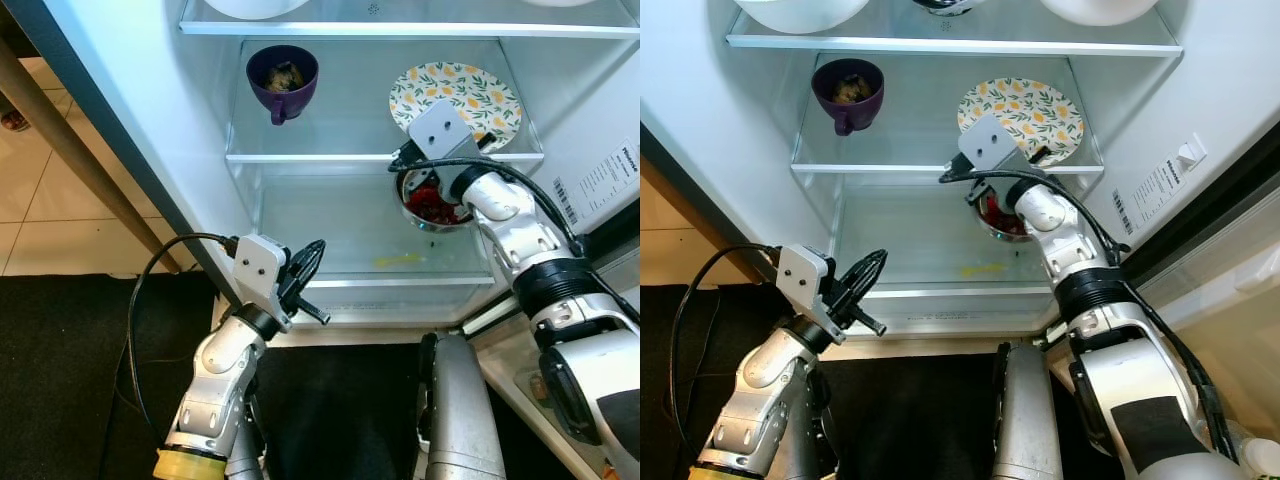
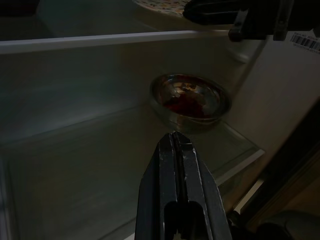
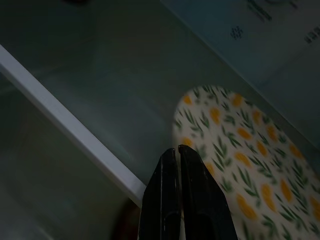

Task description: Restocking fridge

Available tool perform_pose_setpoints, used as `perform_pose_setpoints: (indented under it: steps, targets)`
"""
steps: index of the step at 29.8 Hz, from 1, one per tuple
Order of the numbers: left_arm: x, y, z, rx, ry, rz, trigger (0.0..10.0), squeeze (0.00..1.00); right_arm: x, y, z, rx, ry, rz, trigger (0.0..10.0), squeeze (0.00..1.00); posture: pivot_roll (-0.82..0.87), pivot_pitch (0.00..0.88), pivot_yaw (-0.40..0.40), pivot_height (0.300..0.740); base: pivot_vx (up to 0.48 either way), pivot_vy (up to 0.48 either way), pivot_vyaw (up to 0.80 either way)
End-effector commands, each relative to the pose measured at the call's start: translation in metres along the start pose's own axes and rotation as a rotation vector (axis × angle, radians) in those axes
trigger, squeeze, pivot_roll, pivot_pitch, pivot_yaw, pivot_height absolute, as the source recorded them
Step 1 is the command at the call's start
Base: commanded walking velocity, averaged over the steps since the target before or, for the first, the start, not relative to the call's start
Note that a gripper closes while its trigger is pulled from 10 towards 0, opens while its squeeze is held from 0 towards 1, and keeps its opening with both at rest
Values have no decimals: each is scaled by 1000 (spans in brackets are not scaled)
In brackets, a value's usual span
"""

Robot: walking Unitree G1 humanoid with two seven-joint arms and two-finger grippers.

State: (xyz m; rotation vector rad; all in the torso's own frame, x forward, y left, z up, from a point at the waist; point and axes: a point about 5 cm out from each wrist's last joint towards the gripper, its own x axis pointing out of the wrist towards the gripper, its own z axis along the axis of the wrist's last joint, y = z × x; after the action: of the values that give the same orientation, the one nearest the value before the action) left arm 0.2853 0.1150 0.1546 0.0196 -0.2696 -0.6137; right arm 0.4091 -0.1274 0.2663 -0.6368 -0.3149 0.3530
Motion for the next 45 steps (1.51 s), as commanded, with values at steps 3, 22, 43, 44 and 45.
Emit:
perform_pose_setpoints:
  steps: [3,22,43,44,45]
  targets:
    - [-2,-6,-5,-19,7,-5,10000,0,2,-4,6,55,-43,-26,10000,0,6,356,-22,418,0,0,0]
    - [-2,-5,-3,-19,2,-3,10000,0,4,4,-9,-105,90,-3,10000,0,9,358,-26,418,0,0,0]
    - [2,-5,-3,-23,-5,1,10000,0,2,-19,-10,15,101,-110,10000,0,5,341,-33,418,0,0,0]
    - [2,-5,-3,-23,-5,1,10000,0,2,-19,-10,15,101,-110,10000,0,5,341,-33,418,0,0,0]
    - [2,-5,-4,-26,-5,0,10000,0,2,-16,-2,156,5,-51,10000,0,5,337,-34,418,0,0,0]
